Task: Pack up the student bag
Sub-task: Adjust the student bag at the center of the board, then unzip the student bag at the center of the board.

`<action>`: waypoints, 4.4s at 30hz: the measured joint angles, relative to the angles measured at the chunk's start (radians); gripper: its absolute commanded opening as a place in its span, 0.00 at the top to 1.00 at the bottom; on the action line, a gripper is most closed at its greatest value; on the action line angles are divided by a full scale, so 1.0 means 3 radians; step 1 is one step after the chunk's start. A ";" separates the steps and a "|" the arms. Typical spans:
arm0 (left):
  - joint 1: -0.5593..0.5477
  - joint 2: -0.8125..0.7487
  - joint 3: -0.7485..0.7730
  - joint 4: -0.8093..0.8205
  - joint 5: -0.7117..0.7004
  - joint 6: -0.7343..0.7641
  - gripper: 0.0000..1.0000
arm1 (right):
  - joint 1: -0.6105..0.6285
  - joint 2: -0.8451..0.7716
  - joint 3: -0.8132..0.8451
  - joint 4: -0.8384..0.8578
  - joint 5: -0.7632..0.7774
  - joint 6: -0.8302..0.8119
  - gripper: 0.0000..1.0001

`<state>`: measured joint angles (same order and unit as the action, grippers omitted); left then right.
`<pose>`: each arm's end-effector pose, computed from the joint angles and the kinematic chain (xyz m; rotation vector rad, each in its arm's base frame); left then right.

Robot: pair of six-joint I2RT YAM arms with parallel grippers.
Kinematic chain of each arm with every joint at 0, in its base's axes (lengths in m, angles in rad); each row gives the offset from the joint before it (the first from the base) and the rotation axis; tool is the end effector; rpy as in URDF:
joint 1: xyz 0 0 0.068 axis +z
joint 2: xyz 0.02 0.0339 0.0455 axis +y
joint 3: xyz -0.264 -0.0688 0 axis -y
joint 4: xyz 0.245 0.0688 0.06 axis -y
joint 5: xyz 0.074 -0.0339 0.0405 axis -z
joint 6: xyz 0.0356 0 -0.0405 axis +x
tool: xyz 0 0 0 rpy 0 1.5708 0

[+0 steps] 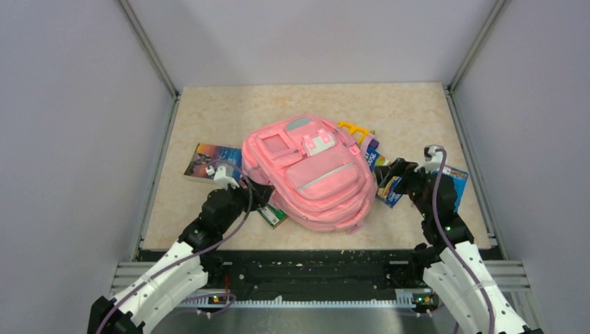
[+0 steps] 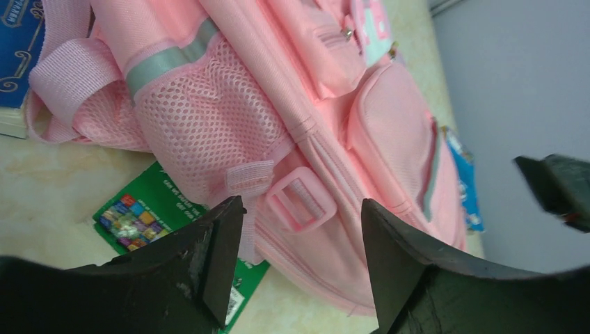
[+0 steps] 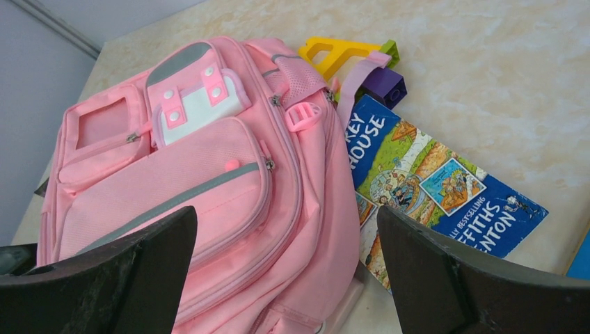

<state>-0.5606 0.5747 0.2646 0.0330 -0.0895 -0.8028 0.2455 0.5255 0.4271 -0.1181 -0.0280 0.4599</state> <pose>0.1332 -0.0799 0.2094 -0.2989 1.9143 -0.8542 0.1437 0.0370 0.2580 0.1742 1.8102 0.5289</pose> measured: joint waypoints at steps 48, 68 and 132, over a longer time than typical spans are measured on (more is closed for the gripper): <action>0.0065 0.1587 0.0084 0.1329 0.0036 -0.0448 0.65 | 0.0057 0.3094 0.1223 0.0519 -0.1612 -0.0393 1.00; 0.1116 0.2464 0.1428 0.1260 0.0488 0.0912 0.27 | 0.1610 0.2640 0.0697 0.1053 0.0160 0.0491 0.33; -0.1623 0.3220 0.2438 -0.0284 -0.1356 0.2738 0.19 | 0.0219 0.1504 0.0484 0.0340 -0.0506 -0.0548 0.11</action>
<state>-1.0473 1.5406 0.9958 -0.0521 -0.4961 0.0185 0.3111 0.9768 0.5724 -0.0162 -0.1799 0.2955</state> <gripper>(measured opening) 0.789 0.892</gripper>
